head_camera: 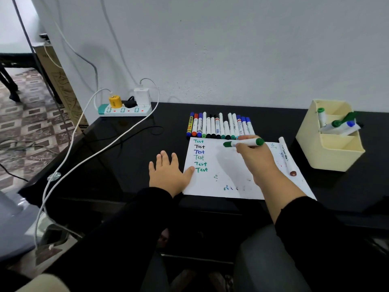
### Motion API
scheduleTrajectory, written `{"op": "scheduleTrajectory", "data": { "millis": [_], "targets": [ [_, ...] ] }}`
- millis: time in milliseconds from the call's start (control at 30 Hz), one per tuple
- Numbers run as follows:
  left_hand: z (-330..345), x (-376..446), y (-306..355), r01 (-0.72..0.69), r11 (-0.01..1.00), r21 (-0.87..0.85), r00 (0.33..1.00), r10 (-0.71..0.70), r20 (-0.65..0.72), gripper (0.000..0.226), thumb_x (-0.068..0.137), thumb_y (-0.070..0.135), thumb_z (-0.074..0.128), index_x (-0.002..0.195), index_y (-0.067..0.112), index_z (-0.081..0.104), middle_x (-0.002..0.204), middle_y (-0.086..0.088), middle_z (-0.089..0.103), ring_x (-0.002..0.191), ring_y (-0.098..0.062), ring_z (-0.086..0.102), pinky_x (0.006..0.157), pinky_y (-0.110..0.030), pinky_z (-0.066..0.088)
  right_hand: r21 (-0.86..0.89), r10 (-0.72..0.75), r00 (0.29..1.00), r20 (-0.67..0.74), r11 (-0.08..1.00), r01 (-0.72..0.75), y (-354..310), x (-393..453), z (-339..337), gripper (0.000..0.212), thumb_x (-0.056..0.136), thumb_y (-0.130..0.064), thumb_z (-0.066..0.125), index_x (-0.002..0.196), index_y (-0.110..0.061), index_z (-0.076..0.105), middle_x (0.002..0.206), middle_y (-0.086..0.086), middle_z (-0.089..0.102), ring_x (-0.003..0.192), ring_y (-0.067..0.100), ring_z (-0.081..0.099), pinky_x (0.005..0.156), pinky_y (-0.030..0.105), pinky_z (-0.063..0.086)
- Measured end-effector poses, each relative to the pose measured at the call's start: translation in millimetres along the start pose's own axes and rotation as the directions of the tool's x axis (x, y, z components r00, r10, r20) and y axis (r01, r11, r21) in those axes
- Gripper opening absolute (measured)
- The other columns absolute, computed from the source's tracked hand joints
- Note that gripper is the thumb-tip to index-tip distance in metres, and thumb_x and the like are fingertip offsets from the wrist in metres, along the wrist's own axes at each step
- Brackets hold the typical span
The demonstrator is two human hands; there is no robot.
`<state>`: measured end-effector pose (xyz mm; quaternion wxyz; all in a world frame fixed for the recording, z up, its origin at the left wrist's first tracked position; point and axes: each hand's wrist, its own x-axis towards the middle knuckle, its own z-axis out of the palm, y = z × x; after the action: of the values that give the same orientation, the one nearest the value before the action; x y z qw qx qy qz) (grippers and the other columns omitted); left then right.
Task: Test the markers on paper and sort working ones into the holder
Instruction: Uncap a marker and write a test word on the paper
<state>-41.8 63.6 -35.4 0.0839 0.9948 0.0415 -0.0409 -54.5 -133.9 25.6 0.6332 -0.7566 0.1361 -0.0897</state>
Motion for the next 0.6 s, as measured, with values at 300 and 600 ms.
{"op": "scheduleTrajectory", "data": {
  "millis": [300, 600],
  "targets": [
    [-1.5, 2.4, 1.0, 0.013, 1.000, 0.023, 0.999, -0.014, 0.038, 0.082, 0.089, 0.067, 0.018, 0.150, 0.016, 0.002, 0.157, -0.013, -0.007, 0.145, -0.026, -0.006, 0.115, -0.046, -0.002, -0.430, -0.343, 0.806, -0.482, 0.894, 0.124, -20.6, 22.7, -68.5, 0.035, 0.094, -0.006, 0.046, 0.130, -0.005, 0.042, 0.134, 0.015, 0.043, 0.126, 0.028, 0.037, 0.106, 0.037, 0.033],
    [-2.2, 3.4, 3.3, 0.017, 0.998, 0.052, 0.998, -0.020, 0.051, 0.082, 0.089, 0.067, 0.017, 0.150, 0.016, 0.001, 0.157, -0.013, -0.007, 0.145, -0.027, -0.007, 0.115, -0.047, -0.003, -0.414, -0.200, 0.786, -0.585, 0.907, -0.077, -19.3, 51.2, -82.1, 0.049, 0.091, 0.000, 0.047, 0.137, -0.005, 0.032, 0.144, 0.017, 0.030, 0.132, 0.031, 0.029, 0.110, 0.034, 0.022]
  ]
}}
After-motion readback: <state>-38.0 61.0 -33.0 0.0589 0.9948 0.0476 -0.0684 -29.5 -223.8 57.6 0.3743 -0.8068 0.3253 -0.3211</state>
